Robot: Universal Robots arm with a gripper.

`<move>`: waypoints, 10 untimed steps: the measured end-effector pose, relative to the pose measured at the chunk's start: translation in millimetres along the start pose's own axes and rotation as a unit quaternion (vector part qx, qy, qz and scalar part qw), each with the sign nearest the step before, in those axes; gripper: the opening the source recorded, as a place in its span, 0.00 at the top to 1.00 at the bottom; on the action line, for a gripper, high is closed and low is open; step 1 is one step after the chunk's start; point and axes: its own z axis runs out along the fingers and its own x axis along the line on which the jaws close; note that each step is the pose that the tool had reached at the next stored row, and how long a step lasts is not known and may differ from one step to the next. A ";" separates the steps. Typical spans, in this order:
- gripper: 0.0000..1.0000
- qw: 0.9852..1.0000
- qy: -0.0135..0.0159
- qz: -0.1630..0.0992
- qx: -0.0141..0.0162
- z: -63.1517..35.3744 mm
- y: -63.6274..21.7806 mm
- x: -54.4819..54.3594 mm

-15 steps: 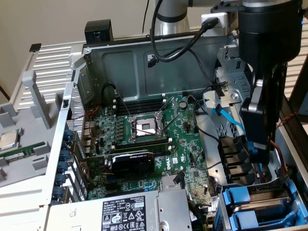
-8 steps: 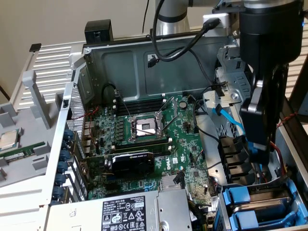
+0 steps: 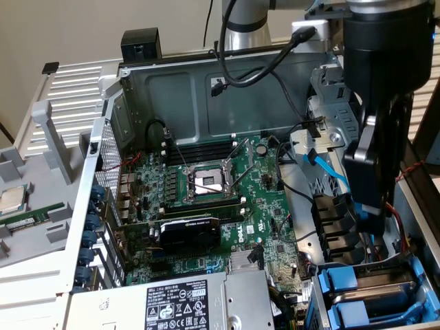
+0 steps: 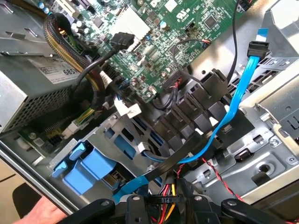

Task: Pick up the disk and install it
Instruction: 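Insert the first disk wire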

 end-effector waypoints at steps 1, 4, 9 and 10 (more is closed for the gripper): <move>0.65 1.000 0.000 0.001 0.000 0.5 0.1 -0.1; 0.65 1.000 0.001 0.005 -0.001 1.4 0.1 -0.5; 0.65 1.000 0.003 0.009 -0.002 2.9 -2.0 -3.2; 0.65 1.000 0.003 0.009 -0.002 3.0 -2.2 -3.5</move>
